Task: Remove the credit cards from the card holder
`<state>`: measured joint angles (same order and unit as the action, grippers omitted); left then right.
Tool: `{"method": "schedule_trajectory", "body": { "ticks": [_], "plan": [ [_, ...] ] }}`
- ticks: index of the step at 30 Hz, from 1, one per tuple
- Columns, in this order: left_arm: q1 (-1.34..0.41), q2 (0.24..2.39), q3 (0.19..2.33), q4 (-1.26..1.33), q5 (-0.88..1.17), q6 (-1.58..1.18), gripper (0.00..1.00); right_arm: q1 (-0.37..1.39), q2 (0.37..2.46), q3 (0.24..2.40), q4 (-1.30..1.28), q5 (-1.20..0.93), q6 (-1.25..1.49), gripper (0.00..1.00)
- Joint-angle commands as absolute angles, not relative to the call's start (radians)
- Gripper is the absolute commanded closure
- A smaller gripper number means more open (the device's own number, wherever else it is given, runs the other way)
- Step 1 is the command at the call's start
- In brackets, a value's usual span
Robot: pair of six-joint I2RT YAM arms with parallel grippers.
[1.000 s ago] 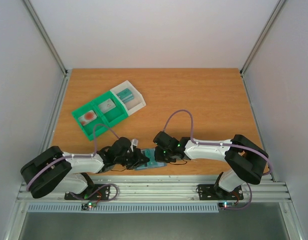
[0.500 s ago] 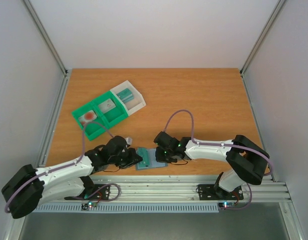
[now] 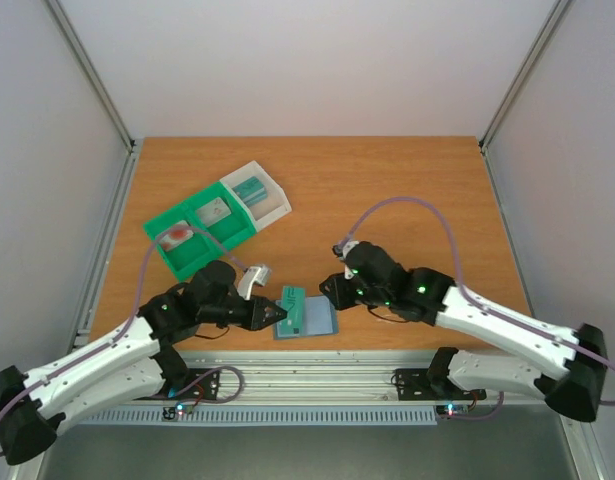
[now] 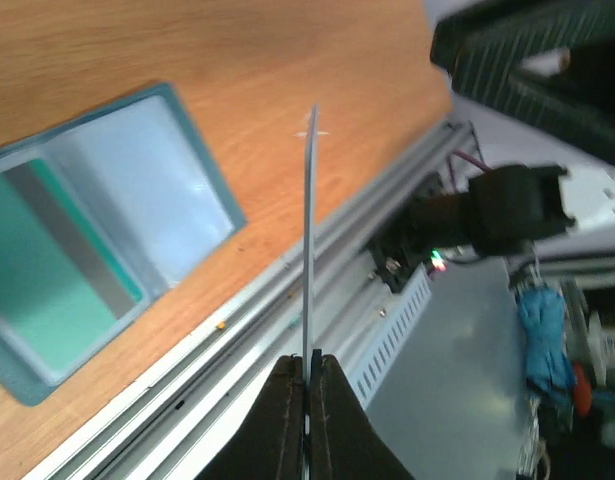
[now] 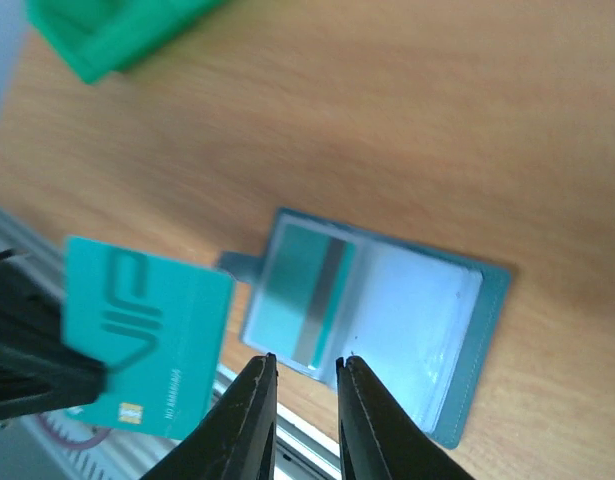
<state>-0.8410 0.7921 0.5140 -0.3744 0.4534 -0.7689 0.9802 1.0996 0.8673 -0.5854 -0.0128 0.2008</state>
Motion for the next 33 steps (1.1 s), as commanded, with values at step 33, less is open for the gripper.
{"method": "schedule_trajectory", "body": {
  "ticks": [33],
  "plan": [
    [-0.621,1.256,1.247,-1.081,0.425,0.452,1.00,0.870,0.734,1.057,-0.862,-0.175,0.036,0.57]
  ]
}}
